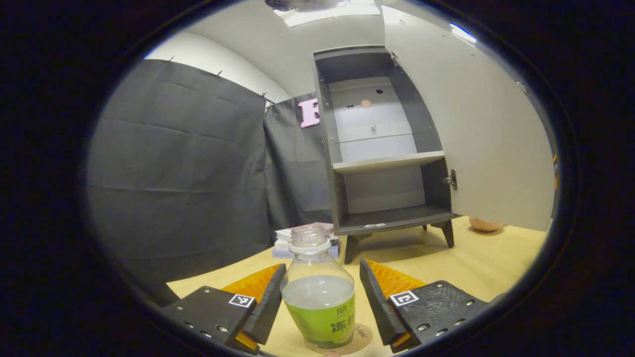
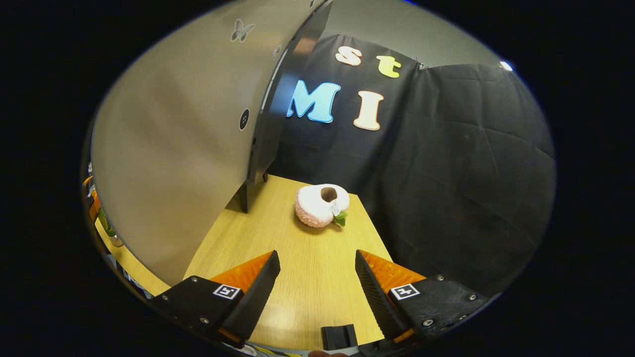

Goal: Open the cabinet door with the right hand, grasp the bottle in the cabinet with the left hand and place it on the coaster, then close the cabinet door with the right hand.

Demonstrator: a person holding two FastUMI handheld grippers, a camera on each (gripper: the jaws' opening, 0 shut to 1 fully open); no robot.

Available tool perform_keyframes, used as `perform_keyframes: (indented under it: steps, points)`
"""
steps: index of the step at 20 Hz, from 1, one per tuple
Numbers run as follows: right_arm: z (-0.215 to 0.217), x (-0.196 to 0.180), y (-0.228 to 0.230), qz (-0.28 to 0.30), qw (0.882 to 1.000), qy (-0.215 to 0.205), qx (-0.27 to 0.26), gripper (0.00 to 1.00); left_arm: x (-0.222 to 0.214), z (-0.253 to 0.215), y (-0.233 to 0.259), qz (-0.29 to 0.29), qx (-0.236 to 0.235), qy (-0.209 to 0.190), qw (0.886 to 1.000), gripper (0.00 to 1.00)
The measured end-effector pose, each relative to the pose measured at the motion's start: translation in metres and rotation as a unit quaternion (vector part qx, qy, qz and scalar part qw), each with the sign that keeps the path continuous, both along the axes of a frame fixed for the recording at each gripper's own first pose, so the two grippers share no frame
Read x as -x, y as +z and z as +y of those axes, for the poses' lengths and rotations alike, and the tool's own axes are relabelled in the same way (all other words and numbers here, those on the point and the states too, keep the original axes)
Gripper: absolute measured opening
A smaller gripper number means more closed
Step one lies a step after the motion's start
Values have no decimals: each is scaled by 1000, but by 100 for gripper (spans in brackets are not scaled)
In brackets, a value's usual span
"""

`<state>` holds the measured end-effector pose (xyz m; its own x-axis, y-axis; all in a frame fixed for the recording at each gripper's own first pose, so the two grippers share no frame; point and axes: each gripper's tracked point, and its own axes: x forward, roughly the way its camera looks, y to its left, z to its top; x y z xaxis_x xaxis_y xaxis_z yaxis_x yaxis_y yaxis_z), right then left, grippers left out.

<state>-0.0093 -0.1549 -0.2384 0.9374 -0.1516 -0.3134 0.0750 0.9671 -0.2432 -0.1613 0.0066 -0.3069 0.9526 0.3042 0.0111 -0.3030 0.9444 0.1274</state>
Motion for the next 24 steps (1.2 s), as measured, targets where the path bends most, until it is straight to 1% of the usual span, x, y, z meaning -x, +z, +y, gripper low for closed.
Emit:
perform_keyframes:
  steps: [3,4,5,8,9,10,11,12,16,17,18,19,20,21,22,23,24]
  points:
    - [-8,-2,16,-13,1000,-14,-12,94,-6,-6,29,-12,-17,-16,1000,83]
    - [-9,-3,19,-15,1000,-18,-16,94,-9,-9,38,-16,-21,-23,999,90]
    - [-12,-4,23,-17,999,-21,-20,94,-10,-10,49,-21,-27,-26,999,83]
    - [-15,-3,36,-25,998,-31,-39,94,-18,-8,80,-25,-37,-31,999,83]
    - [-17,-4,42,-27,998,-34,-47,94,-20,-7,93,-26,-39,-32,998,89]
    - [-18,-3,47,-30,997,-38,-52,96,-22,-5,109,-30,-42,-31,998,83]
    - [-22,-4,56,-37,997,-43,-57,94,-24,-4,124,-35,-46,-32,998,83]
    - [-23,-5,66,-45,996,-47,-65,94,-25,-2,141,-39,-50,-33,997,83]
    - [-33,-7,111,-86,989,-61,-104,94,-32,-6,206,-59,-51,-38,996,82]
    - [-38,-7,121,-92,987,-70,-111,94,-33,-8,221,-63,-52,-39,996,82]
    - [-41,-6,129,-99,984,-79,-124,96,-32,-7,236,-65,-55,-34,996,82]
    - [-43,-6,142,-109,981,-83,-139,96,-33,-9,249,-64,-53,-33,996,82]
    - [-42,-6,158,-122,977,-80,-153,94,-35,-13,260,-62,-46,-36,996,82]
    - [-39,-8,173,-132,975,-70,-163,94,-37,-16,271,-61,-40,-38,997,82]
    - [-36,-9,180,-136,974,-60,-173,96,-38,-20,282,-59,-36,-40,997,82]
    - [-33,-10,191,-141,972,-48,-183,94,-39,-25,290,-51,-35,-40,997,82]
    - [-29,-9,203,-146,969,-37,-194,93,-37,-29,299,-41,-30,-38,998,89]
